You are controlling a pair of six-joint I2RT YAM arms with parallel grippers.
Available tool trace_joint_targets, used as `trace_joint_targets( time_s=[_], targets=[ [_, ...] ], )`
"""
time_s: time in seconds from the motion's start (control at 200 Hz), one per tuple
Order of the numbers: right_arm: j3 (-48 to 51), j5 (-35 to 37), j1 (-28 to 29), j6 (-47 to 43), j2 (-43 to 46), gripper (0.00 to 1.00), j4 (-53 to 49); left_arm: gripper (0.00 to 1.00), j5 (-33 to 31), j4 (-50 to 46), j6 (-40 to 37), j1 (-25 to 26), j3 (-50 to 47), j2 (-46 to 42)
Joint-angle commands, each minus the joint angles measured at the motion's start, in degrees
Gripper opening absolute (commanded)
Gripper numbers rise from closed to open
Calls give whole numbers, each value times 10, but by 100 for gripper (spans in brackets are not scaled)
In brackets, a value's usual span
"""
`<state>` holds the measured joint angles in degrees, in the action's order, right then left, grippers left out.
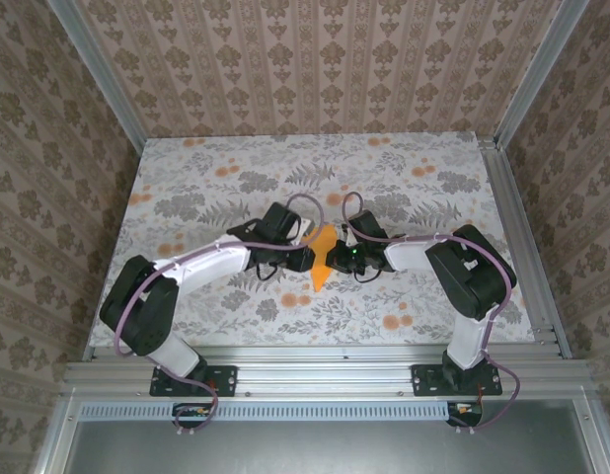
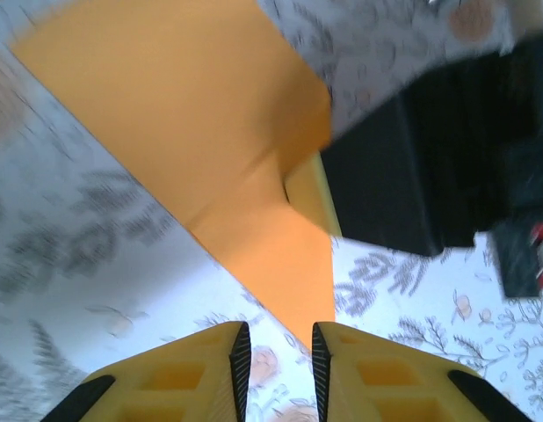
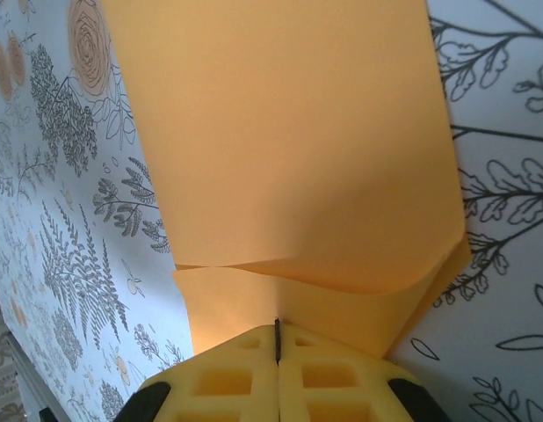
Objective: Fold a paper plane with a square sheet of paper (pick it up from the middle)
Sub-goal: Third fold the triangle at the center of the table.
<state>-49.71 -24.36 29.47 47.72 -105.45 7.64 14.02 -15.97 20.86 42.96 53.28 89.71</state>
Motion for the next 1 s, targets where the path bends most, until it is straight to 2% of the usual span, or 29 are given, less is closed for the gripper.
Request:
trace_joint_targets(
  time_s=[0.0,0.125,0.315,0.615,0.86,0.995],
  targets=[
    [23,-10,-3,-12,-21,9,-31,27,33,92,53,17,-49,0],
    [23,-20,-3,-13,-19,9,-34,26,54,170,68,33,-78,26],
    [18,-30,-4,-11,-18,9,-37,24,45,198,61,43,-98,32],
    [13,-34,-4,-12,-13,9,-48,23,88,240,34,50,-106,69],
    [7,-27,-4,-12,-12,9,-54,22,79,238,31,50,-125,97],
    [-2,18,-4,-18,-4,10,-77,21,78,225,22,51,-133,104]
  ],
)
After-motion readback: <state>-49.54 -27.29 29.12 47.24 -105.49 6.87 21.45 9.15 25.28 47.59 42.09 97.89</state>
